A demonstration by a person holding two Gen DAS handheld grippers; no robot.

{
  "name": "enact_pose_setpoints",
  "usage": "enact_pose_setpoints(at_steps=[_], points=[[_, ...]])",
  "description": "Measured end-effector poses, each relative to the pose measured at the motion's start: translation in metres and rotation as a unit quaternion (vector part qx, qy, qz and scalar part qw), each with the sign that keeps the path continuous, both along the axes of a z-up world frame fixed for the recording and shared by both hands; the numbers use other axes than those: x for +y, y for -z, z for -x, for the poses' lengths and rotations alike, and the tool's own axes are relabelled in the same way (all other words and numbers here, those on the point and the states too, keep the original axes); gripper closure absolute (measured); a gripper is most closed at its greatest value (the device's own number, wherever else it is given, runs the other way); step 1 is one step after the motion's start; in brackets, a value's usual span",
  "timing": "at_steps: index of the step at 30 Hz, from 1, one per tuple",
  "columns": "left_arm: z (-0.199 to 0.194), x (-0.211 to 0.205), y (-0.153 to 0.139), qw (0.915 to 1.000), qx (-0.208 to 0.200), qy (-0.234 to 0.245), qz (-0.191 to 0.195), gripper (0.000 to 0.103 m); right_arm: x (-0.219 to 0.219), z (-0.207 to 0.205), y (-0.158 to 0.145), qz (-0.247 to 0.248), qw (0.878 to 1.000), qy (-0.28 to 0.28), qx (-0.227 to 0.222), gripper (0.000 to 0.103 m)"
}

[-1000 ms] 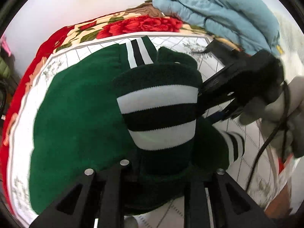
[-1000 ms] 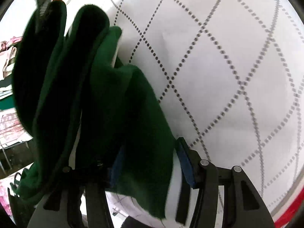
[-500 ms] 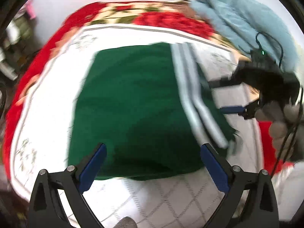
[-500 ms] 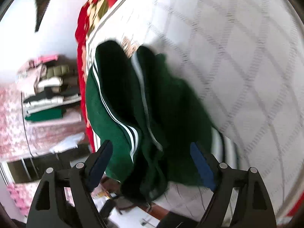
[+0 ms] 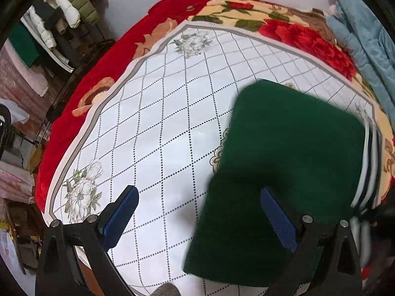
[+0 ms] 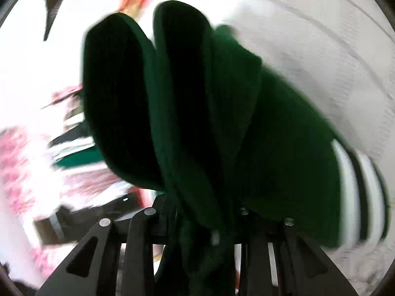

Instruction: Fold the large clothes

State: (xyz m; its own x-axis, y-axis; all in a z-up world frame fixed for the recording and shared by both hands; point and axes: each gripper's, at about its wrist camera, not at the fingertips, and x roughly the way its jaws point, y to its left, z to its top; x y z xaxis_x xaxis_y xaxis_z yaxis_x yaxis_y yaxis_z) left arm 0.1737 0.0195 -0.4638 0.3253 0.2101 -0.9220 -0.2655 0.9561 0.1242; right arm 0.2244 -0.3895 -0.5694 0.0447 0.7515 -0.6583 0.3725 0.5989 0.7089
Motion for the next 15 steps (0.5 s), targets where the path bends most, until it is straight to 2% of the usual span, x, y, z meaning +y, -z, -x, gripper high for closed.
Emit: enact_pose_setpoints(at_steps=[1, 4, 6, 9, 12, 14, 15], points=[[-0.006, -0.004, 0.005, 1.0000, 0.008, 0.003, -0.003, 0.002, -0.008, 0.002, 0.016, 0.038, 0.999, -0.005, 0.023, 0.065], [-0.017, -0.005, 0.008, 0.9998, 0.019, 0.008, 0.006, 0.002, -0.023, 0.001, 0.024, 0.033, 0.998, 0.017, 0.051, 0.062], [-0.026, -0.011, 0.007, 0.9997, 0.015, 0.016, 0.014, 0.002, -0.026, -0.006, -0.001, 0.068, 0.997, -0.007, 0.038, 0.047], [-0.044, -0.020, 0.007, 0.9993, 0.012, 0.033, 0.012, 0.002, -0.049, -0.012, -0.049, 0.146, 0.989, -0.004, 0.006, 0.046], [-0.065, -0.031, 0.014, 0.9986, 0.016, 0.051, 0.005, 0.002, -0.062, -0.024, -0.085, 0.146, 0.988, 0.030, -0.033, 0.046], [-0.080, -0.037, 0.021, 0.9979, 0.018, 0.062, 0.000, 0.002, -0.060, -0.038, -0.104, 0.142, 0.988, 0.019, -0.063, 0.046], [-0.086, -0.040, 0.024, 0.9976, 0.019, 0.066, -0.005, 0.002, -0.045, -0.050, -0.115, 0.139, 0.987, 0.006, -0.082, 0.046]])
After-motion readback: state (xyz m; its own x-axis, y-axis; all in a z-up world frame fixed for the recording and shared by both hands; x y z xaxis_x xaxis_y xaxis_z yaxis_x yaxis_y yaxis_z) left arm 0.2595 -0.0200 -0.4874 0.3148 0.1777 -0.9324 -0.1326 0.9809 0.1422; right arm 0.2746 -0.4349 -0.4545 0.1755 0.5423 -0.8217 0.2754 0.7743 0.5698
